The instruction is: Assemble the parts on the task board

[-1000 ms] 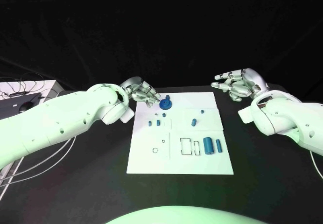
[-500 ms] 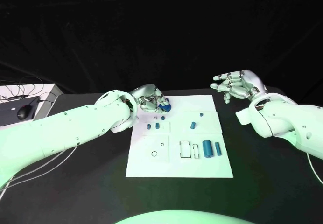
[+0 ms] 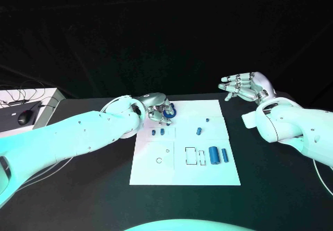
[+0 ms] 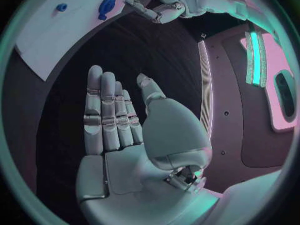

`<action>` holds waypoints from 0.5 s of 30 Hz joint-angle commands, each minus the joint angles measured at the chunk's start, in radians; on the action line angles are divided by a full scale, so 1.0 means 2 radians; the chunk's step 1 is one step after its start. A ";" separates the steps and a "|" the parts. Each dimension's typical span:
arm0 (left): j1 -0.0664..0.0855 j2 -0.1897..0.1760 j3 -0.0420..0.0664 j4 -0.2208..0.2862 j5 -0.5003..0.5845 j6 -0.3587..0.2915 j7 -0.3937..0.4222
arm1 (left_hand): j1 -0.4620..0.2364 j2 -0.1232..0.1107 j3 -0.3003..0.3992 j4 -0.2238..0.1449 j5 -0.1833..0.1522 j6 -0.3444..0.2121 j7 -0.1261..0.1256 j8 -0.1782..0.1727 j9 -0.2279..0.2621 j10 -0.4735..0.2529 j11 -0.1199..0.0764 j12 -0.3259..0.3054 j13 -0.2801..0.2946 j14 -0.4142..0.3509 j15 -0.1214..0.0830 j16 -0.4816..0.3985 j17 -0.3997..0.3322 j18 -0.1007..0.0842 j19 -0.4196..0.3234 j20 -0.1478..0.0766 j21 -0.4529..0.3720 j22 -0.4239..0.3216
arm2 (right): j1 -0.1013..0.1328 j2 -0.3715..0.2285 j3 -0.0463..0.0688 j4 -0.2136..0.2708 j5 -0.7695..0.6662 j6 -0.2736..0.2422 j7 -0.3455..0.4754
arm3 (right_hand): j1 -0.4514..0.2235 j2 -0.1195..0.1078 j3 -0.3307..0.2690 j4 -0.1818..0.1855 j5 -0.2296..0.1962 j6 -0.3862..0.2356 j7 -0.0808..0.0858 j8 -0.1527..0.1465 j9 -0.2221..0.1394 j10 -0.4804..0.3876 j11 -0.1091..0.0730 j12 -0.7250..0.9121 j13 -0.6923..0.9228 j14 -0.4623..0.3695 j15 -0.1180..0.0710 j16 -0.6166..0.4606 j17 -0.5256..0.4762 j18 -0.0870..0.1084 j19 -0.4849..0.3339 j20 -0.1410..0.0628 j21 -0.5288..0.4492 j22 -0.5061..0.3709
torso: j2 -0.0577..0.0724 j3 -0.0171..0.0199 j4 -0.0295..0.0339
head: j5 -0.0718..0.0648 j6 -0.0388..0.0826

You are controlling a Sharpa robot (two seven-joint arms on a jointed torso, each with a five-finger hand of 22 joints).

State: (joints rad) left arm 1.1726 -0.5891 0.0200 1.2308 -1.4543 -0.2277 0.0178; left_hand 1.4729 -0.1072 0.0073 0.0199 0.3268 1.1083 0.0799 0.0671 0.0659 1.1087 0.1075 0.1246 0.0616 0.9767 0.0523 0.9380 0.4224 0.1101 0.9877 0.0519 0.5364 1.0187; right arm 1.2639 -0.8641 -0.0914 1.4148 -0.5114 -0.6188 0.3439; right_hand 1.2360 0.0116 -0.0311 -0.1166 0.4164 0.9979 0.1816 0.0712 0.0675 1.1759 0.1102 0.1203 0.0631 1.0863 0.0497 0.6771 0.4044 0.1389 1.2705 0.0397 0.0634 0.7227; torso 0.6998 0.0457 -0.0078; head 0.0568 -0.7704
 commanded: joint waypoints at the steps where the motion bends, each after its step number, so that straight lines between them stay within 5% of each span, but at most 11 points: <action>1: 0.000 0.003 0.000 -0.004 -0.016 0.017 -0.002 | 0.003 -0.001 0.002 0.004 0.000 0.004 0.002 -0.002 0.000 0.002 0.001 -0.002 0.000 -0.005 0.000 0.005 -0.005 0.007 -0.001 0.002 -0.001 0.004 | 0.000 0.001 0.000 -0.001 0.037 0.000 0.026 | 0.007 0.001 0.005 -0.001 0.002 -0.009 0.004 -0.002 -0.001 -0.012 0.006 -0.011 -0.001 -0.019 0.011 -0.045 -0.043 -0.009 -0.045 0.012 0.003 -0.055 | 0.000 0.0003 0.0001 | -0.001 0.000; 2: 0.000 0.004 0.000 -0.005 -0.016 0.019 -0.002 | 0.003 -0.001 0.002 0.004 0.000 0.005 0.001 -0.002 0.000 0.003 0.001 -0.002 0.000 -0.005 -0.001 0.006 -0.005 0.008 -0.001 0.002 -0.001 0.005 | 0.000 0.001 0.000 -0.002 0.040 0.001 0.027 | 0.006 -0.002 0.004 -0.002 0.001 -0.009 0.006 -0.002 0.000 -0.011 0.007 -0.014 0.000 0.001 0.013 -0.069 -0.077 -0.005 -0.035 0.016 -0.003 -0.110 | 0.000 0.0002 0.0000 | -0.001 -0.001; 6: 0.000 0.006 -0.001 -0.009 -0.017 0.029 -0.006 | 0.003 -0.001 0.005 0.005 0.001 0.009 0.001 -0.002 0.000 0.008 -0.001 -0.002 0.000 -0.003 -0.002 0.016 -0.006 0.008 0.002 0.001 0.003 0.012 | 0.000 0.001 0.000 -0.002 0.045 0.004 0.030 | 0.008 0.003 0.006 -0.002 0.003 -0.011 0.005 -0.003 -0.001 -0.016 0.009 -0.020 -0.002 -0.001 0.018 -0.107 -0.115 -0.009 -0.045 0.022 0.002 -0.189 | 0.000 0.0002 0.0004 | -0.001 -0.002; 10: 0.000 0.009 -0.002 -0.014 -0.020 0.037 -0.010 | 0.003 -0.001 0.008 0.006 0.001 0.014 0.002 -0.002 0.000 0.014 -0.002 -0.002 0.000 -0.002 -0.003 0.029 -0.003 0.008 0.004 -0.001 0.008 0.022 | 0.000 0.002 0.000 -0.002 0.051 0.006 0.036 | 0.007 0.003 0.006 -0.002 0.003 -0.011 0.005 -0.003 -0.001 -0.019 0.011 -0.022 -0.002 0.006 0.021 -0.144 -0.141 -0.010 -0.050 0.028 0.002 -0.247 | 0.000 0.0004 0.0004 | -0.002 -0.002; 15: 0.000 0.014 -0.007 -0.021 -0.021 0.039 -0.011 | 0.002 -0.002 0.013 0.007 0.001 0.010 0.004 -0.002 0.000 0.019 -0.004 -0.006 0.000 -0.001 -0.005 0.047 -0.001 0.010 0.006 -0.002 0.017 0.037 | 0.000 0.002 0.000 -0.003 0.058 0.007 0.045 | 0.009 0.002 0.014 -0.005 0.005 -0.012 0.006 -0.004 -0.001 -0.027 0.014 -0.027 -0.002 0.044 0.029 -0.273 -0.167 -0.016 -0.071 0.036 0.004 -0.298 | 0.000 0.0005 0.0000 | -0.002 -0.003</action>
State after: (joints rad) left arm 1.1726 -0.5657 0.0058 1.1916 -1.4825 -0.1795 0.0023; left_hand 1.4729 -0.1072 0.0286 0.0325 0.3268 1.1280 0.0822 0.0672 0.0660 1.1391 0.0986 0.1160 0.0617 0.9743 0.0478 1.0298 0.4193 0.1157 0.9952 0.0446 0.5681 1.0900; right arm 1.2639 -0.8607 -0.0913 1.4101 -0.4245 -0.6166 0.3943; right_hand 1.2452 0.0128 -0.0088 -0.1245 0.4242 0.9765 0.1950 0.0681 0.0669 1.1266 0.1399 0.0693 0.0589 1.1703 0.1071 0.1427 0.0707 0.1152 1.1328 0.1112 0.0714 0.1314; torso 0.6998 0.0466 -0.0072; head 0.0526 -0.7751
